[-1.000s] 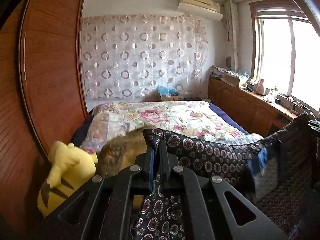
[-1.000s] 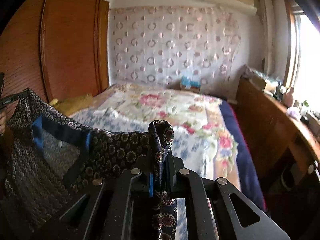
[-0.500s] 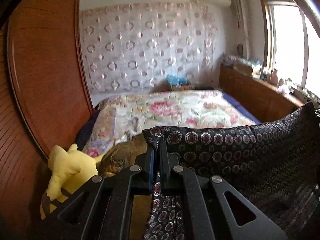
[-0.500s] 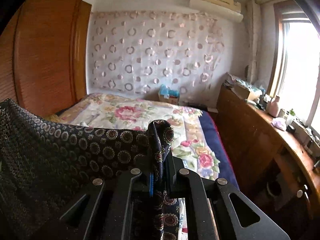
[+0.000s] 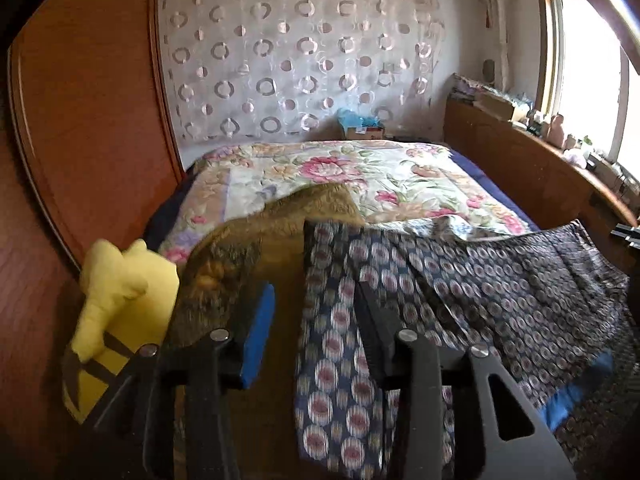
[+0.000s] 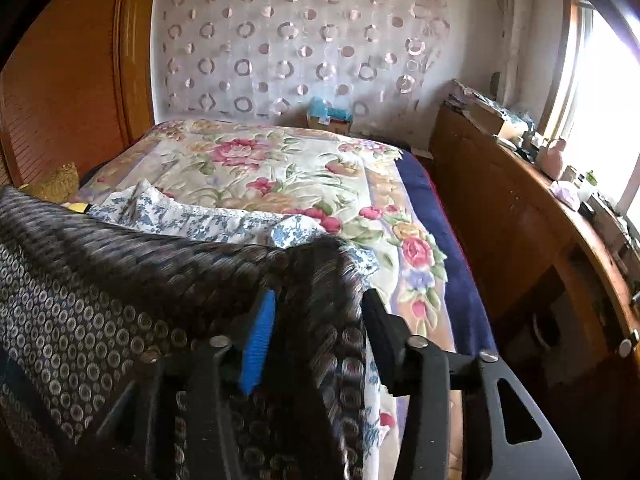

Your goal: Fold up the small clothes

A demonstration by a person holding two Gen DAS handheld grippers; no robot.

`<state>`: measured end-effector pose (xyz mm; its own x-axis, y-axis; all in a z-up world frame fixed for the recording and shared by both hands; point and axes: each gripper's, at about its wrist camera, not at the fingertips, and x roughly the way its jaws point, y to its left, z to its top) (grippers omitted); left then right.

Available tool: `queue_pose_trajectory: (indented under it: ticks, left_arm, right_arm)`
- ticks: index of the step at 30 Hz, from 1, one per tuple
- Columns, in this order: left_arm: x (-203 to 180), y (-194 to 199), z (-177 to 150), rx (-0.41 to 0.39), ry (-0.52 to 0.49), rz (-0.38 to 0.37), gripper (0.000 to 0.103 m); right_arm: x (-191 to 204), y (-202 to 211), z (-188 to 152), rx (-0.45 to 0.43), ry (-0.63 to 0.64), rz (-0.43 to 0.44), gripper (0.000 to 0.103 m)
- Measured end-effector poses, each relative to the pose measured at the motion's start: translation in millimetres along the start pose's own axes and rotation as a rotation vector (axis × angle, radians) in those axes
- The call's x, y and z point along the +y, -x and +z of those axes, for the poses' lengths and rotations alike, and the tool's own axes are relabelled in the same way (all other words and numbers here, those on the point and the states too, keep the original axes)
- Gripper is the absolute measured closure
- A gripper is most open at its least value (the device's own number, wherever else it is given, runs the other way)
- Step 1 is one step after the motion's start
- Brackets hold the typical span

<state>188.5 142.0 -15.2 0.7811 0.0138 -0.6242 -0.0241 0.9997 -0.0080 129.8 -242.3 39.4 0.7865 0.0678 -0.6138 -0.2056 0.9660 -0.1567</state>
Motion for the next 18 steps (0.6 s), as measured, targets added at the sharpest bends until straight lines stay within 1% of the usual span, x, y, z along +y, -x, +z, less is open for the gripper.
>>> queue_pose_trajectory:
  ticks: [1,2,4,6,8,9,14,15,18]
  left_arm:
    - [0,2,-4,0.004,0.002,-0.006,0.051]
    - [-1,5,-12,0.008,-0.003,-0.012,0.049]
    - [-1,9,-24,0.015,-0.01,-0.012,0.047]
    - [1,16,-36,0.013,-0.001,-0.013,0.047]
    - [2,22,-46,0.012,0.013,-0.009,0.047]
    - [2,24,-50,0.014,0.016,-0.009,0.047]
    - [4,29,-64,0.019,0.033,-0.021,0.046]
    - [4,28,-65,0.021,0.035,-0.023,0.046]
    - [3,27,-69,0.029,0.043,-0.027,0.046]
  right_arm:
    - [0,4,-5,0.003,-0.005,0.008,0.052]
    - [0,8,-10,0.01,-0.009,0.019,0.052]
    - [-15,26,-25,0.011,-0.019,0.036,0.052]
    - [-24,37,-39,0.018,-0.034,0.05,0.052]
    - [-34,39,-49,0.031,-0.059,0.057,0.052]
    - [-46,36,-50,0.035,-0.071,0.059,0.052]
    - [-67,40,-64,0.069,-0.118,0.067,0.052]
    - [-71,38,-54,0.076,-0.121,0.067,0.052]
    - [-71,44,-55,0.086,-0.136,0.083,0.052]
